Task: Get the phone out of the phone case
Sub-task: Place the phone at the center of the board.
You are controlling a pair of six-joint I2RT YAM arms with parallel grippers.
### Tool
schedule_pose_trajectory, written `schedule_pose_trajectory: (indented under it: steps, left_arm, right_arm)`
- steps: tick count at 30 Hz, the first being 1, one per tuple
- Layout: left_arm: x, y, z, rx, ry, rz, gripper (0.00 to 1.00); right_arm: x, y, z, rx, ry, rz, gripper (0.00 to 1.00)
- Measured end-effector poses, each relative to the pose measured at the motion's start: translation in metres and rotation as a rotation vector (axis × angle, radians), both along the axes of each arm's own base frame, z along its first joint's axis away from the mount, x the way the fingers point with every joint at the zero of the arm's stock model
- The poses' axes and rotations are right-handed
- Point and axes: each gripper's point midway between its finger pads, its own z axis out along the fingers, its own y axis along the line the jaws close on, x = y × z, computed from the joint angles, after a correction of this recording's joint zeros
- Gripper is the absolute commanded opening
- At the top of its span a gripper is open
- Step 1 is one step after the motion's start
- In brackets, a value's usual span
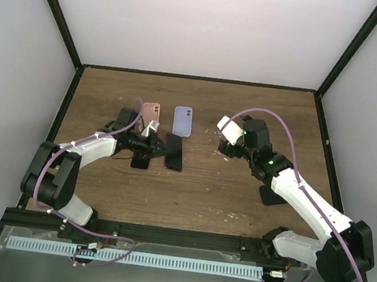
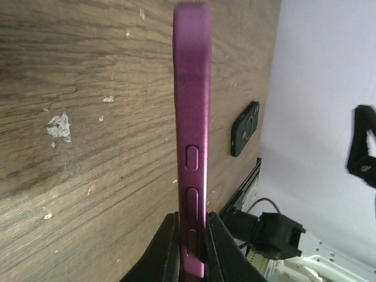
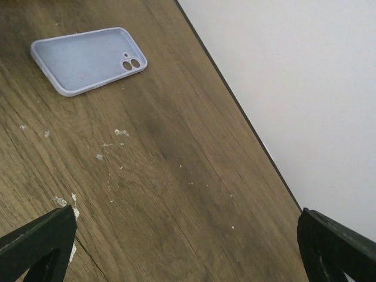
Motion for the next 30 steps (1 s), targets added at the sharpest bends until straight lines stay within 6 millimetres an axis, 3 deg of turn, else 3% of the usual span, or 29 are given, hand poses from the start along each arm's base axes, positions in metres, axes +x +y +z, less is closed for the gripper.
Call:
schedule_pose_trajectory:
  steps: [5, 11, 23, 26, 30]
  left_arm:
    - [-0.004, -0.013, -0.024, 0.023, 0.021, -0.065, 0.00]
    - [0.006, -0.017, -0.050, 0.047, 0.061, -0.083, 0.00]
    - [0.020, -0.024, -0.072, 0.049, 0.088, -0.087, 0.01]
    - [0.026, -0.027, -0.074, 0.045, 0.082, -0.088, 0.11]
    - [0.033, -0.027, -0.076, 0.065, 0.071, -0.082, 0.37]
  right_arm:
    - [-0.002, -0.010, 0.008, 0.049, 0.008, -0.034, 1.00]
    - [-0.003, -0.023, 0.002, 0.053, 0.041, -0.073, 1.00]
    - [-0.006, -0.033, 0.000, 0.056, 0.054, -0.097, 1.00]
    - [-0.007, -0.033, -0.001, 0.057, 0.058, -0.100, 1.00]
    - [-0.007, -0.035, -0.005, 0.057, 0.066, -0.106, 1.00]
